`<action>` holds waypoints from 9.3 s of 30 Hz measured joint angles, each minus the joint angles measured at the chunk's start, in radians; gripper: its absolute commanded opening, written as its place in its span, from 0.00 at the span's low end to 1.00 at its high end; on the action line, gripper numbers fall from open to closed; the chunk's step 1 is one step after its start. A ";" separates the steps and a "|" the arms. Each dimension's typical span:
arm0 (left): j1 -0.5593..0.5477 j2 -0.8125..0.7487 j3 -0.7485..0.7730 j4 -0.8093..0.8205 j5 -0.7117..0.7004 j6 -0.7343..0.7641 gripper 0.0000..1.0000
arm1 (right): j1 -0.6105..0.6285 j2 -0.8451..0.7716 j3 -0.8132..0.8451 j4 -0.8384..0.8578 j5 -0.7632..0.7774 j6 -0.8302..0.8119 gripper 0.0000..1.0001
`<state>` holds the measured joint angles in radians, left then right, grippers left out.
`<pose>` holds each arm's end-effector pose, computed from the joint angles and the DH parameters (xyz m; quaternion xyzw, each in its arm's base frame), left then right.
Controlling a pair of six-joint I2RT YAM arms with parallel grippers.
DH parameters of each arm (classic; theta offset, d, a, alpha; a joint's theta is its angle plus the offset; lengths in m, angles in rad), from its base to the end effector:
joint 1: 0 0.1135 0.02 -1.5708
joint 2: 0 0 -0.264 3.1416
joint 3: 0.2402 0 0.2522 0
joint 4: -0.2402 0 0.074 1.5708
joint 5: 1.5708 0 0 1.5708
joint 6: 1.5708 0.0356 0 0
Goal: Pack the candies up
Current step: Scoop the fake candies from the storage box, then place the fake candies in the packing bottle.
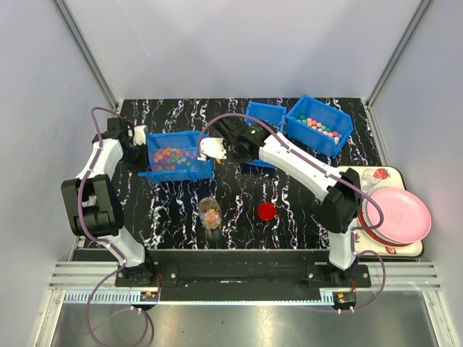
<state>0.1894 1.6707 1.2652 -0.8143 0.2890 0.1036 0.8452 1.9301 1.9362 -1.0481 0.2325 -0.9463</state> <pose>0.3282 0.0526 0.2332 -0.0167 0.9746 -0.1150 0.1916 0.2797 0.3029 0.3283 -0.7295 0.6228 -0.1249 0.2536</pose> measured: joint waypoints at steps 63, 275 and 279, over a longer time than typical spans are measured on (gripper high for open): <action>-0.025 0.404 0.494 -0.500 0.035 0.193 0.00 | 0.037 0.298 0.560 -0.137 -0.084 -0.101 0.00; -0.022 0.072 0.100 -0.074 -0.008 -0.022 0.00 | 0.026 -0.208 -0.140 -0.182 -0.486 0.101 0.00; -0.021 0.072 0.100 -0.074 -0.008 -0.023 0.00 | 0.065 -0.208 -0.140 -0.203 -0.445 0.101 0.00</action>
<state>0.1688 1.7432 1.3647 -0.8886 0.2810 0.0807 0.9104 1.7222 1.7962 -1.2510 -0.2127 -0.8455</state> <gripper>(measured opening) 0.117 0.338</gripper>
